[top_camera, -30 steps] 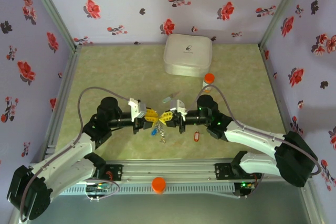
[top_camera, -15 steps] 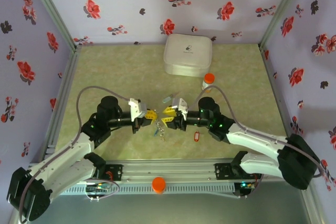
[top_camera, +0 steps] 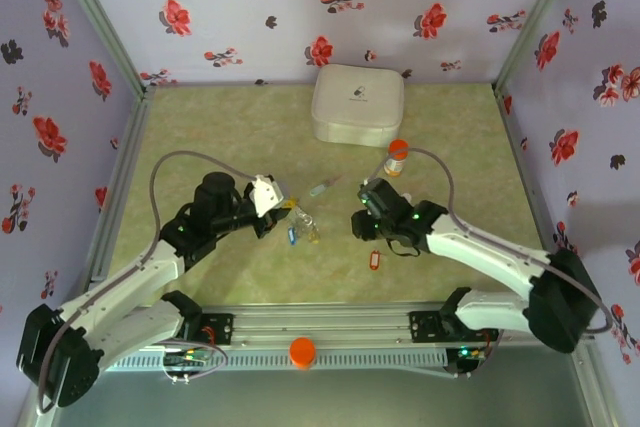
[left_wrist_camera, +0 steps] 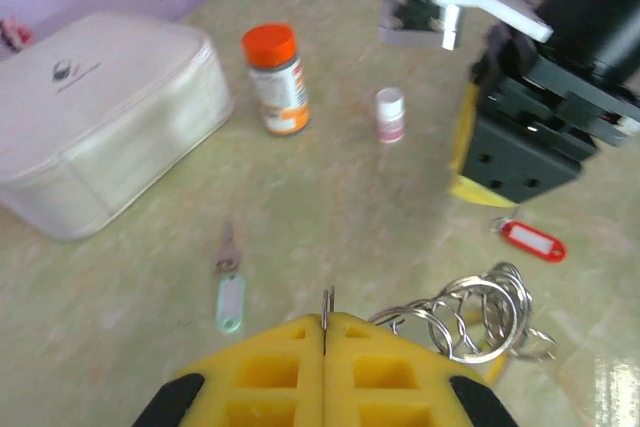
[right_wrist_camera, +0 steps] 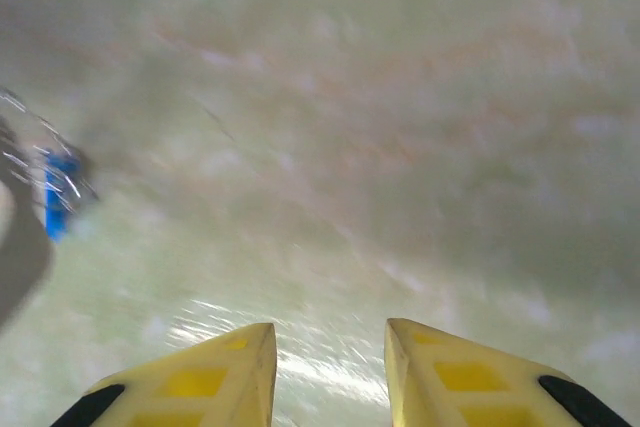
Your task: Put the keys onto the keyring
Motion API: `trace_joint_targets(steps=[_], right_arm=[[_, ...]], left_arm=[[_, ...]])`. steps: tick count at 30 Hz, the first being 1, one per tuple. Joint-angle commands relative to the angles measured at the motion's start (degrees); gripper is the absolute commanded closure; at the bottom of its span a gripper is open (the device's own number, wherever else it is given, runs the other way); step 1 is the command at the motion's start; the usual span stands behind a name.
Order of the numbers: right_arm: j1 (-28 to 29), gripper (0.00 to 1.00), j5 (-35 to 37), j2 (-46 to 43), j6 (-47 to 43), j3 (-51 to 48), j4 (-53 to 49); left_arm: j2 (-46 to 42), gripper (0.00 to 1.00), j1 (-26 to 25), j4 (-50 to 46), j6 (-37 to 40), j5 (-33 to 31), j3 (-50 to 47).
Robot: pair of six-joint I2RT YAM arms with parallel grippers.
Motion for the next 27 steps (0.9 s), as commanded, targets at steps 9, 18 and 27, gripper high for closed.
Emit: trace_joint_targets(steps=[9,18,27], right_arm=[[-1.2,0.61,-1.1,8.8,9.3,0.7,-8.7],[-1.3,0.67,2.4,13.8,10.4,2.7,-10.7],[-1.2,0.81,0.8,14.7,9.5,2.9,-10.5]], left_arm=[[1.9,1.00,-2.8,-1.1,-1.7,-5.5,3.7],[0.9,1.00,-3.1,-1.5,0.0,-5.8,3.3],[0.8,1.00,-3.2,-1.8,1.2,-6.0,3.1]])
